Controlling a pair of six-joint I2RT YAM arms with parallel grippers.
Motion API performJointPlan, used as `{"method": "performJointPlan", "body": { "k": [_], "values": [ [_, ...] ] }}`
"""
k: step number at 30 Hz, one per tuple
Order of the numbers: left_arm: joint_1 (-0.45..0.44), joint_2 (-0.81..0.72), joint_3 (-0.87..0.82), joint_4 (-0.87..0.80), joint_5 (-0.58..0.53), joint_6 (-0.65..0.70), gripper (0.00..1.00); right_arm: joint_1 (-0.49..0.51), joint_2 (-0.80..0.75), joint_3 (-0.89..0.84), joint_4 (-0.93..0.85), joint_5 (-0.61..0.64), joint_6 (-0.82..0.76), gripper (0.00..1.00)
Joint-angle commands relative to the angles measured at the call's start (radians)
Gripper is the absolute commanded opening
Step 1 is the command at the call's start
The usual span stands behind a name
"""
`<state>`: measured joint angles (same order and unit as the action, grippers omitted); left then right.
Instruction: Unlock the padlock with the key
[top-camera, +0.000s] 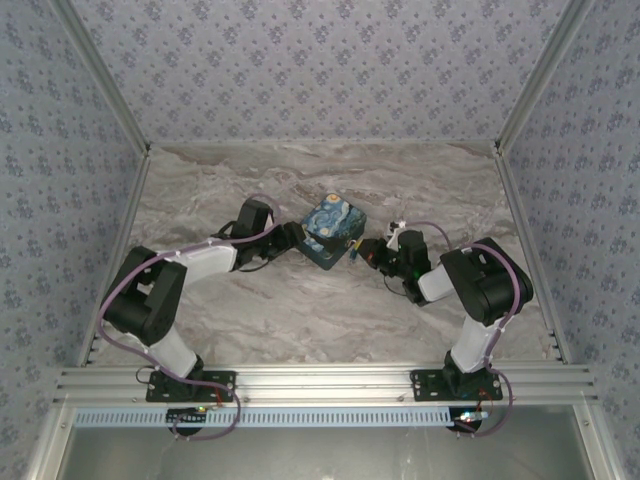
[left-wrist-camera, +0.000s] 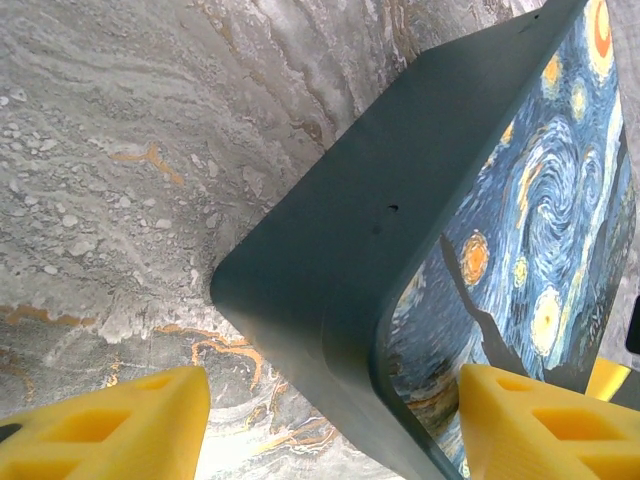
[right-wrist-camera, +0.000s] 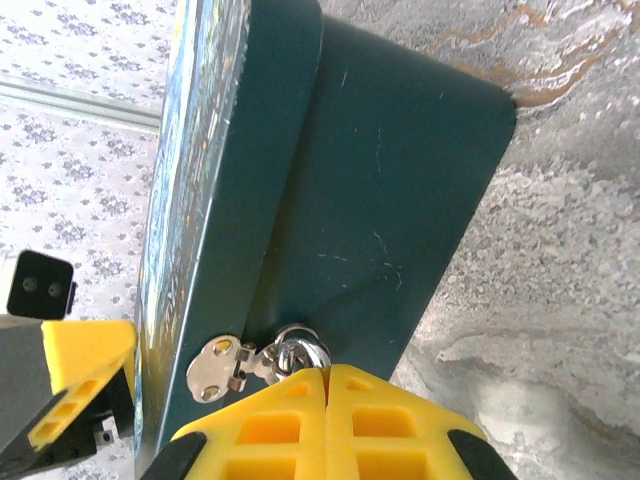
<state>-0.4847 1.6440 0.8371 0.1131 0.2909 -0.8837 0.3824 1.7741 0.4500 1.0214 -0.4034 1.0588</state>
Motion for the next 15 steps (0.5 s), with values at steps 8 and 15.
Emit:
{"method": "performJointPlan", "body": {
  "k": [8,15],
  "values": [
    [-0.010,0.000,-0.039,-0.113,-0.038,0.007,0.66,-0.004,-0.018,0.042,0.007,0.074,0.031,0.02],
    [-0.002,-0.009,-0.036,-0.124,-0.042,0.014,0.67,-0.020,-0.035,0.024,-0.020,0.086,0.009,0.01]
  ]
}}
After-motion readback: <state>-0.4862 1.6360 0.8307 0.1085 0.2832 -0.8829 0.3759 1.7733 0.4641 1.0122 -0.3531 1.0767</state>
